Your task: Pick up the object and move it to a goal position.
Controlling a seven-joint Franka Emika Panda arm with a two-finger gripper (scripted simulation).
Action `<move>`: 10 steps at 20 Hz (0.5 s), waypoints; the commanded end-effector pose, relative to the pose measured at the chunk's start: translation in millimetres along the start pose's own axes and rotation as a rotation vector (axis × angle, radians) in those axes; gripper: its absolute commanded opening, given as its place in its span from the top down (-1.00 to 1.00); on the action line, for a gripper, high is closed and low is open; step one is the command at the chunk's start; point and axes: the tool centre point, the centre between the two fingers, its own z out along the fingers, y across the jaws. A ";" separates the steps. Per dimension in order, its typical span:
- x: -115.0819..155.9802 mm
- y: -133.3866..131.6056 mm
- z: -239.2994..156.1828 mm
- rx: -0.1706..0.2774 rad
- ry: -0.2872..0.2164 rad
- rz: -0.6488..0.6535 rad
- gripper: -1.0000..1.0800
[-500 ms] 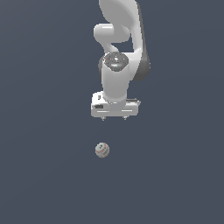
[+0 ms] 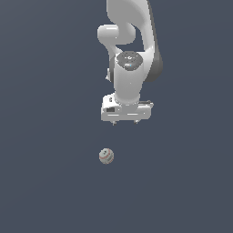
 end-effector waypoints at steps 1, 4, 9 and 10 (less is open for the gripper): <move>-0.1 -6.0 -1.6 0.004 0.004 -0.007 -0.92; 0.2 -4.1 -1.1 0.003 0.003 -0.002 -0.92; 4.6 -0.6 1.2 0.005 0.003 0.036 -0.92; 6.1 0.3 1.9 0.005 0.003 0.048 -0.92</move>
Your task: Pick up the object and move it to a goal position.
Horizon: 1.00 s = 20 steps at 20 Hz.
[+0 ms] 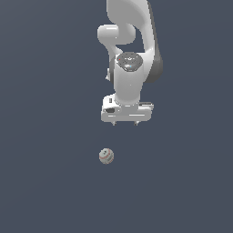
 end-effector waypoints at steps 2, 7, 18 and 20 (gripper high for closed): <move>5.3 3.8 2.7 0.002 0.000 0.046 -0.92; 17.3 13.0 9.1 0.004 -0.001 0.149 -0.92; 53.9 44.9 32.8 0.004 0.000 0.490 -0.92; 60.3 51.2 37.7 0.002 0.001 0.554 -0.92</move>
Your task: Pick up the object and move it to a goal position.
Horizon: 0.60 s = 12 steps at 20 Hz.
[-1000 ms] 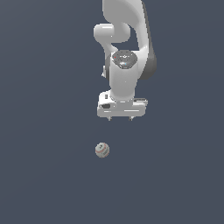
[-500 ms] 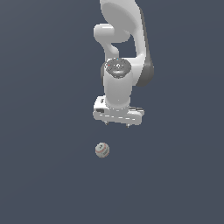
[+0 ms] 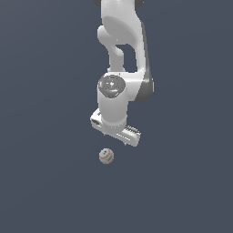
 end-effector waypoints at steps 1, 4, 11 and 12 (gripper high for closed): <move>11.0 3.0 6.2 -0.002 0.002 0.082 -0.92; 23.5 6.9 13.7 -0.004 0.005 0.178 -0.92; 45.5 14.3 27.9 -0.010 0.013 0.352 -0.92; 47.7 15.0 29.4 -0.010 0.014 0.370 -0.92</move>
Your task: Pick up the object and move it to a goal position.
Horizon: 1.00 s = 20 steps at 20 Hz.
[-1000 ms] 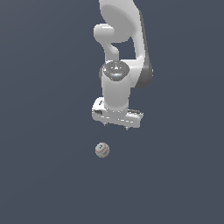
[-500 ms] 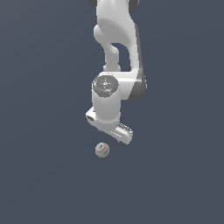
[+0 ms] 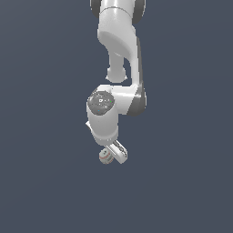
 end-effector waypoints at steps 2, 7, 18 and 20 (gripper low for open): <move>8.1 -0.2 5.2 -0.002 0.004 0.064 -0.92; 14.6 -0.2 9.6 -0.003 0.007 0.114 -0.92; 15.7 0.5 26.4 -0.004 0.008 0.124 -0.92; 15.5 0.7 38.6 -0.004 0.008 0.125 -0.92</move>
